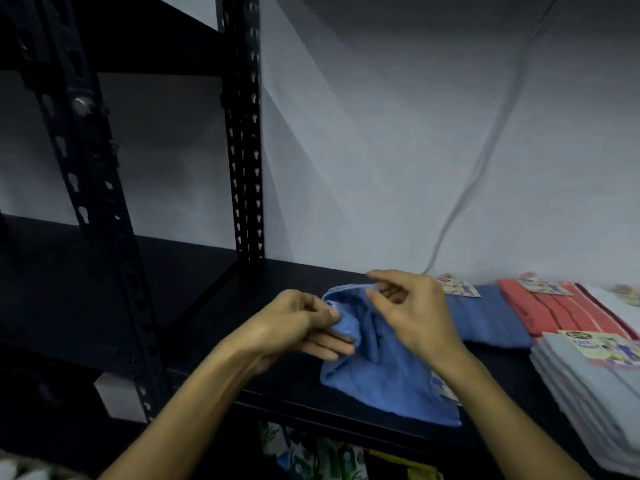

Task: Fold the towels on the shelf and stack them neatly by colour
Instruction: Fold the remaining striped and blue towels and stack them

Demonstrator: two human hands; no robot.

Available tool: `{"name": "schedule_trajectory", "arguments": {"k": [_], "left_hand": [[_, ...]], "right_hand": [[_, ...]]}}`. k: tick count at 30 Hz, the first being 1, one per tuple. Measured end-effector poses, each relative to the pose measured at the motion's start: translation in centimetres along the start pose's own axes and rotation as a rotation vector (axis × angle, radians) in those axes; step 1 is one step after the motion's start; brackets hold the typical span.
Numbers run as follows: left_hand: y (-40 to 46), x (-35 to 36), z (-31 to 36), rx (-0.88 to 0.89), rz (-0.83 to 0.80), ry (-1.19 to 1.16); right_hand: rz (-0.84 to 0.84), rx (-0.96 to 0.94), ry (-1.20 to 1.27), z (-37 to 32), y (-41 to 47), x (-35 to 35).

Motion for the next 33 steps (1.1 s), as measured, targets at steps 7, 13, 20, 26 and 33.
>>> {"name": "schedule_trajectory", "arguments": {"k": [7,13,20,26,33], "left_hand": [[-0.5,2.7,-2.7,0.067,0.189,-0.095],[-0.8,2.7,-3.9,0.001,0.166,-0.27],[-0.8,2.8,-4.4,0.027,0.17,-0.214],[-0.9,2.8,-4.8,0.057,0.211,-0.219],[-1.1,2.7,-4.6,0.063,0.278,-0.254]], "right_hand": [[0.167,-0.279,0.042,0.5,-6.1,2.2],[0.117,-0.349,0.005,1.2,-7.0,3.2],[0.201,-0.271,0.117,1.3,-7.1,3.3],[0.192,-0.316,0.059,1.4,-7.2,3.3],[0.037,-0.322,0.063,1.1,-7.6,3.2]]}}
Point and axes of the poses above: each hand's wrist, its own y-axis towards the middle knuckle, its own x-axis out of the palm, z = x × y, the point moved 1 cm from there along y, towards the middle knuckle, and after that the axes turned 10 degrees about x, right-handed, at the moved point
